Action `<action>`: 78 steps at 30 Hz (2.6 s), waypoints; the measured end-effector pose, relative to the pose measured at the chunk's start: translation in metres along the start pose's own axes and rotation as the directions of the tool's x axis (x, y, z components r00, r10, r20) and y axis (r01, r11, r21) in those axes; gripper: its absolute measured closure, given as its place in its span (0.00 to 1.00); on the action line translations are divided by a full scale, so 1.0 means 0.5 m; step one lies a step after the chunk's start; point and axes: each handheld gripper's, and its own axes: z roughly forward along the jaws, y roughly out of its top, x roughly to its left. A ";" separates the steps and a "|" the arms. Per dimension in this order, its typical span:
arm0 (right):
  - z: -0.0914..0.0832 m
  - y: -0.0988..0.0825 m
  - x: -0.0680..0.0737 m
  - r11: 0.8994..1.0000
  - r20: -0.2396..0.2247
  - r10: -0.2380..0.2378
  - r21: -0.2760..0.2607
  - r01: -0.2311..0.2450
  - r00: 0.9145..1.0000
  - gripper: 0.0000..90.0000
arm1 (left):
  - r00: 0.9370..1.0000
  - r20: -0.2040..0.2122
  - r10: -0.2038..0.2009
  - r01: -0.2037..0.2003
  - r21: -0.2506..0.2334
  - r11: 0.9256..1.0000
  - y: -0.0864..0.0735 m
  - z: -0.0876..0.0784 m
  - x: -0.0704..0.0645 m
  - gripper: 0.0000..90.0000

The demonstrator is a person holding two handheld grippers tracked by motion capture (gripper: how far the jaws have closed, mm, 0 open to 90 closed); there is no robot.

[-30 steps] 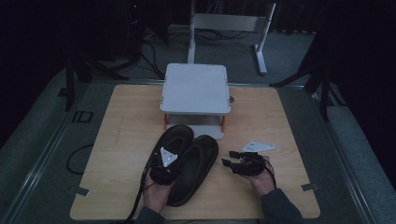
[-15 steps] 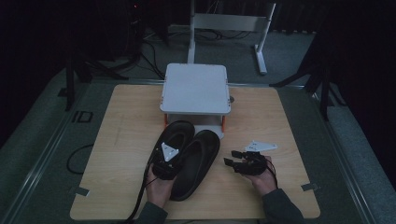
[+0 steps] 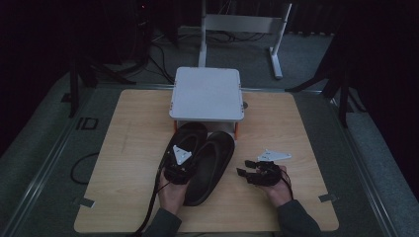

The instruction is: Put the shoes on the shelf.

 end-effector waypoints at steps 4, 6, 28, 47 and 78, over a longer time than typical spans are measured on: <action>-0.001 -0.001 -0.001 1.000 0.001 0.003 -0.002 -0.003 1.000 0.53 | 1.000 -0.006 -0.013 0.013 -0.010 1.000 0.008 0.004 0.001 0.83; 0.001 -0.002 -0.001 1.000 0.000 0.003 0.001 -0.003 1.000 0.53 | 1.000 -0.008 -0.016 0.016 -0.011 1.000 0.012 0.007 0.003 0.83; 0.004 -0.003 0.000 1.000 0.000 -0.004 0.011 0.004 1.000 0.53 | 0.998 -0.052 -0.039 0.037 -0.037 0.999 0.055 0.037 0.013 0.83; 0.003 -0.004 -0.002 1.000 0.002 0.004 0.010 -0.004 1.000 0.53 | 0.994 -0.090 -0.054 0.051 -0.039 0.998 0.083 0.073 -0.001 0.83; -0.001 -0.005 -0.009 1.000 0.006 0.013 0.002 -0.013 1.000 0.53 | 0.985 -0.149 -0.090 0.083 -0.055 0.995 0.125 0.119 -0.015 0.82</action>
